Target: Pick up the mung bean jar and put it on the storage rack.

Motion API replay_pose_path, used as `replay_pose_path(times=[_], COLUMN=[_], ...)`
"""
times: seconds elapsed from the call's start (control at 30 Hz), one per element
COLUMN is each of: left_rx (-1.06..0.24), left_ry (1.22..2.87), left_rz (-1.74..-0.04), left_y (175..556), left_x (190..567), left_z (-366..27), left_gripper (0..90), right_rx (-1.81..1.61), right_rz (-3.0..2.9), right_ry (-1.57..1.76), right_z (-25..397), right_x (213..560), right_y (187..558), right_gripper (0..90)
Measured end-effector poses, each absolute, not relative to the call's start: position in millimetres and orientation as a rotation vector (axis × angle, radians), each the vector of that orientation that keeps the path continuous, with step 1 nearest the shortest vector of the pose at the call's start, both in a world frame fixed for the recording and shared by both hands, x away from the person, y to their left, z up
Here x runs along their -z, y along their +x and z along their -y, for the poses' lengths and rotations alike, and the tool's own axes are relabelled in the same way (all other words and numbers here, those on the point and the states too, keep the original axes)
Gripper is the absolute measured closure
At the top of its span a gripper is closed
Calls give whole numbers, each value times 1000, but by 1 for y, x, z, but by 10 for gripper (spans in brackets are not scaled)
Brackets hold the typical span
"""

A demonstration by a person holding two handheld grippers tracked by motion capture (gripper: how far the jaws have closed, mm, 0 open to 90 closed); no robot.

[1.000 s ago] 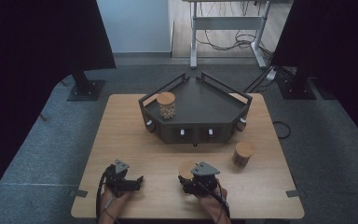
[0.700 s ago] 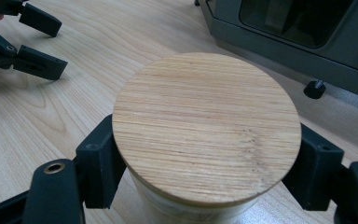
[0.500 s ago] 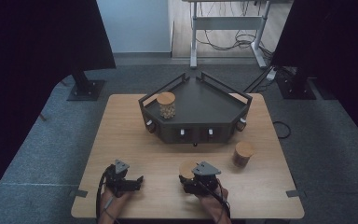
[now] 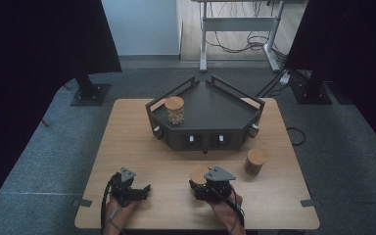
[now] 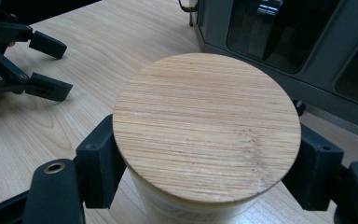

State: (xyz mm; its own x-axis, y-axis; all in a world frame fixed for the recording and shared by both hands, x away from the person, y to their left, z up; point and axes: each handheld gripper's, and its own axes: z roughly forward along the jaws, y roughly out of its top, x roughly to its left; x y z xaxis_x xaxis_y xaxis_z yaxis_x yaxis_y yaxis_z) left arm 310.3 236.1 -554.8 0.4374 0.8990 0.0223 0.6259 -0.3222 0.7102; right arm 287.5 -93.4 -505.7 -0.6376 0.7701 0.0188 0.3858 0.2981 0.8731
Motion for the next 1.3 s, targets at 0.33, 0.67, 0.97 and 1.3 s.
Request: replay_pose_path(times=[0.33,0.67,0.97,1.3], left_rx=[-559,-559,-559,-559], left_ry=[2062,2062,2062,2062], left_rz=[-1276,-1276,-1276,-1276], left_y=[310,310,310,310], left_x=[555,555,555,555], left_z=[-236,-236,-236,-236], left_gripper=[12,12,12,12], right_rx=[-1284,-1304,-1312,-1311], right_rz=[-2169,-2180,-2178,-2165], right_ry=[1028,1040,1035,1036], right_z=[93,92,93,95], right_x=[499,495,490,483], right_y=[289,291,292,293], right_gripper=[248,249,249,249])
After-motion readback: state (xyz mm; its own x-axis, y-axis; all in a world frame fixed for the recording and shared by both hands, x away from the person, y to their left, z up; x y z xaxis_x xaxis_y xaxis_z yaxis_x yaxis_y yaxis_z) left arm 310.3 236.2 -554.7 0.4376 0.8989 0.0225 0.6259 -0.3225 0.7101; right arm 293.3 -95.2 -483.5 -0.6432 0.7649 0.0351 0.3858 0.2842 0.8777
